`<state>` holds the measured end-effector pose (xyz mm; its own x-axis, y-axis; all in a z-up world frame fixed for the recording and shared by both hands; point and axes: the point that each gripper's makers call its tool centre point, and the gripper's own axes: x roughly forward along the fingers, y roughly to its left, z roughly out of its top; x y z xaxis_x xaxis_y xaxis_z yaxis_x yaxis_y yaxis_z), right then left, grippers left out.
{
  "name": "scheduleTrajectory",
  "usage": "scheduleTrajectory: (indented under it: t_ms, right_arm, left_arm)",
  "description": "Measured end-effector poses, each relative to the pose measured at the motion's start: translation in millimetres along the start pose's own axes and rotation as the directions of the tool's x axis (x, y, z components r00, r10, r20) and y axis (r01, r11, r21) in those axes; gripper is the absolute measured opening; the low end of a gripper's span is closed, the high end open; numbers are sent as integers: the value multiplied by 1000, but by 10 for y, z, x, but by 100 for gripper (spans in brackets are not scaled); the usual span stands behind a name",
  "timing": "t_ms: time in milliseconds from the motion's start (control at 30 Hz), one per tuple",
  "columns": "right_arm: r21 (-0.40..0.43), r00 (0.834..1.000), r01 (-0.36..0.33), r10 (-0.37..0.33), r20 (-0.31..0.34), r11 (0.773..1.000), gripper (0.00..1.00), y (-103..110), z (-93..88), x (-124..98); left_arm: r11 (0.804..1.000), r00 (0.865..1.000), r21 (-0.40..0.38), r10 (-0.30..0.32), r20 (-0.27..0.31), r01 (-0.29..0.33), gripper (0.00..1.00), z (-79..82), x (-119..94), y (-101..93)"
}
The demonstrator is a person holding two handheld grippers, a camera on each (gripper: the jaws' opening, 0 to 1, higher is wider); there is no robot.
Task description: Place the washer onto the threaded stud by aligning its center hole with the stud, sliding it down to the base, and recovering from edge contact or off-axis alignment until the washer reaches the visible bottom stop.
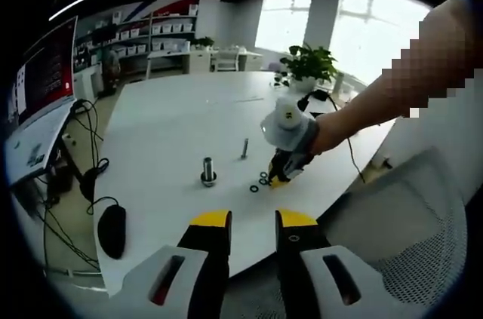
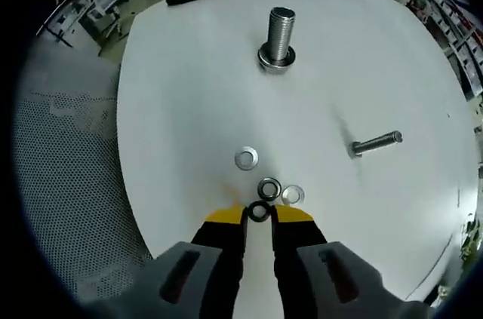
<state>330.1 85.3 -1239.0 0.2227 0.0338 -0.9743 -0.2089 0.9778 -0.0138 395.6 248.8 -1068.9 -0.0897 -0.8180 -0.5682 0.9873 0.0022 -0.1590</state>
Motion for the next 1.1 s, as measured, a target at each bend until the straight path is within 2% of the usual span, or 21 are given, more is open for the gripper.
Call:
scheduleTrajectory:
  t_ms: [100,200,267,333,400,467,533,600,667,733,800,900,967,1033,1100]
  right_arm:
    - [-127,997,-52,45,-63,990,16,10,-11,-5]
    - [-254,990,-103,75,-118,962,16,-3,-13,17]
    - [-350,984,-146,97,-152,925,17,-1,-32,17]
    - [-450,978,-170,94,-185,877,20,46,-43,6]
    - [-506,977,-160,64,-202,848,19,45,-37,-2]
    - [-472,978,-143,51,-202,870,17,-10,-14,18]
    - [-430,977,-138,52,-207,892,16,-26,-13,20]
    - [-450,978,-137,47,-205,882,16,-38,-23,30]
    - [-451,980,-124,37,-197,884,16,-45,-19,38]
    - [-402,983,-97,25,-182,910,16,-51,-24,45]
    - [-381,985,-82,17,-172,921,16,-50,-23,52]
    - [-301,989,-42,-3,-148,953,16,-64,-26,79]
    - [-178,992,20,-42,-122,984,15,-53,-41,88]
    - [-107,992,73,-84,-93,992,15,-59,-50,82]
    - [-157,991,111,-121,-59,981,15,-37,-60,59]
  left_arm:
    - [1000,1000,2,-1,-6,1,20,-5,-1,-14]
    - [1000,1000,1,-6,-10,6,20,-44,26,5]
    - [1000,1000,1,-7,-10,7,20,-23,7,-22]
    - [1000,1000,3,-3,-18,3,20,-60,28,7]
    - [1000,1000,-3,-1,-19,1,21,-74,35,28]
    - [1000,1000,-3,1,-17,-1,21,-38,8,0]
    - [1000,1000,-2,1,-21,-1,21,-80,36,27]
    - [1000,1000,-4,-2,-22,2,21,-80,36,20]
    - [1000,1000,-2,-6,-19,6,21,-69,31,8]
    - [1000,1000,0,-6,-22,6,21,-85,41,20]
    - [1000,1000,-4,-5,-18,5,21,-86,45,28]
    - [1000,1000,-7,-9,-13,9,20,-66,38,9]
    - [1000,1000,-9,-17,-17,17,20,-73,44,-2]
    - [1000,1000,-7,-15,-11,15,20,-68,43,5]
    - [1000,1000,-13,-15,-3,15,20,-50,28,1]
